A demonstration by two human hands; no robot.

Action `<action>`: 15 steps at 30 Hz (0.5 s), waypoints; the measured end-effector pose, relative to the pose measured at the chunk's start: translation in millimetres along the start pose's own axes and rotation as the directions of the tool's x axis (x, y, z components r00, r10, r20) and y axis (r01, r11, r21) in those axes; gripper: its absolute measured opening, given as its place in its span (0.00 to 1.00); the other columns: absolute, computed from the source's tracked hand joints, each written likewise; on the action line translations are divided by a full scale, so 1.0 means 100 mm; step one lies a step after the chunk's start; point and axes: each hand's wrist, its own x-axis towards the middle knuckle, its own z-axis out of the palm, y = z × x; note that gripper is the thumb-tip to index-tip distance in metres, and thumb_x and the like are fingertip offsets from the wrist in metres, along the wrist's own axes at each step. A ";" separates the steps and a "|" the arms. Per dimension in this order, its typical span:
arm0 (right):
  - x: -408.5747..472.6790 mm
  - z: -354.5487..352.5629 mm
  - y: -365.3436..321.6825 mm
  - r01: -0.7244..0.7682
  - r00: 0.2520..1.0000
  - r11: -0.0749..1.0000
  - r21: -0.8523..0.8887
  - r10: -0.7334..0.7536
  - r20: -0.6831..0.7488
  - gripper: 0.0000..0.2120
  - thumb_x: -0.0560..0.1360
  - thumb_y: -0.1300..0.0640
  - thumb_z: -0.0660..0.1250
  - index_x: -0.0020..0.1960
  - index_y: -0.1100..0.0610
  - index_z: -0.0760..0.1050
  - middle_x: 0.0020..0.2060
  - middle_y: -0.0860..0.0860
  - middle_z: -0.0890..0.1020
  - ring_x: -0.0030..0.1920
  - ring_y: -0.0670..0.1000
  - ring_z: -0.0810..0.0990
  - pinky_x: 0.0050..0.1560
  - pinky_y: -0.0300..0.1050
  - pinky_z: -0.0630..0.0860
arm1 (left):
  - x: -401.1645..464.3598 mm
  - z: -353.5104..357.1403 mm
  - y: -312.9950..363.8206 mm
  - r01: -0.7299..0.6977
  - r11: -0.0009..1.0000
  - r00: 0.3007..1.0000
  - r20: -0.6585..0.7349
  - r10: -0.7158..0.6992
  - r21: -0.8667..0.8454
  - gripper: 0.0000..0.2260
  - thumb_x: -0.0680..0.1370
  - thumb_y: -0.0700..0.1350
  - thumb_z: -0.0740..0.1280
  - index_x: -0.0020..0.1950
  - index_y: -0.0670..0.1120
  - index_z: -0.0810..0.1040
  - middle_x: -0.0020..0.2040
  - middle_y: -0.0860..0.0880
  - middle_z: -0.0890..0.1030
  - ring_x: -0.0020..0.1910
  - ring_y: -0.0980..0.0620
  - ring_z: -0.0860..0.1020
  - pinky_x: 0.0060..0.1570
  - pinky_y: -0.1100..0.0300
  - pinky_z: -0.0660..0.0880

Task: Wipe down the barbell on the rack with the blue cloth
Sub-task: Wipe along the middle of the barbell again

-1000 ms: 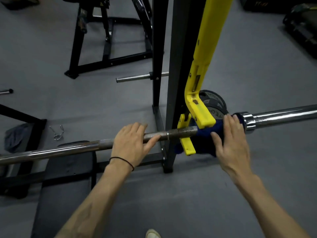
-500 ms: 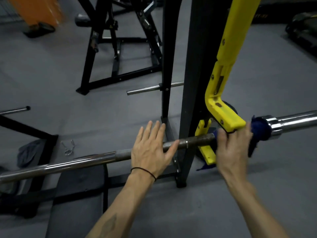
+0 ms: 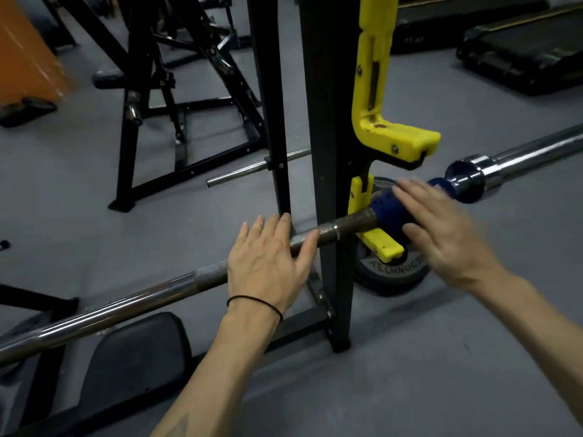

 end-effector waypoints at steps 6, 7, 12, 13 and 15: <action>0.02 0.29 -0.06 -0.308 0.913 0.941 0.136 0.333 -0.234 0.27 0.86 0.47 0.49 0.78 0.61 0.67 0.79 0.52 0.65 0.82 0.51 0.55 0.81 0.46 0.42 | -0.03 -0.08 0.02 0.004 0.998 0.996 -0.094 0.003 0.068 0.30 0.80 0.68 0.44 0.49 0.50 0.78 0.40 0.52 0.78 0.41 0.50 0.76 0.44 0.55 0.70; 0.00 0.36 -0.15 -0.246 0.943 0.963 0.112 0.265 -0.203 0.26 0.86 0.49 0.51 0.79 0.60 0.66 0.79 0.51 0.65 0.82 0.51 0.54 0.82 0.47 0.42 | -0.04 -0.09 0.01 0.009 0.996 0.996 -0.091 -0.001 0.090 0.29 0.80 0.69 0.43 0.45 0.50 0.75 0.36 0.52 0.75 0.36 0.51 0.73 0.38 0.56 0.66; -0.05 -0.02 0.30 0.030 0.998 0.983 -0.180 -0.039 -0.043 0.26 0.85 0.47 0.51 0.80 0.56 0.63 0.79 0.56 0.66 0.81 0.55 0.59 0.81 0.47 0.48 | -0.05 -0.03 -0.04 -0.006 0.993 0.990 -0.140 0.023 0.121 0.29 0.79 0.69 0.43 0.40 0.49 0.70 0.31 0.52 0.68 0.30 0.50 0.66 0.34 0.55 0.62; -0.03 -0.04 0.37 -0.066 0.994 0.986 -0.155 0.052 -0.093 0.27 0.84 0.45 0.50 0.80 0.56 0.63 0.78 0.57 0.67 0.80 0.56 0.60 0.81 0.44 0.46 | -0.03 -0.03 -0.03 -0.013 0.993 0.988 -0.150 0.031 0.119 0.29 0.80 0.69 0.44 0.40 0.48 0.70 0.31 0.52 0.67 0.32 0.49 0.67 0.34 0.55 0.62; -0.05 0.15 0.24 -0.215 0.948 0.975 -0.064 0.192 -0.255 0.30 0.84 0.43 0.50 0.79 0.59 0.65 0.78 0.57 0.66 0.81 0.56 0.57 0.80 0.41 0.44 | -0.05 0.01 -0.06 -0.034 0.994 0.979 -0.195 0.054 0.103 0.28 0.81 0.68 0.45 0.41 0.48 0.70 0.31 0.51 0.67 0.34 0.48 0.69 0.35 0.55 0.63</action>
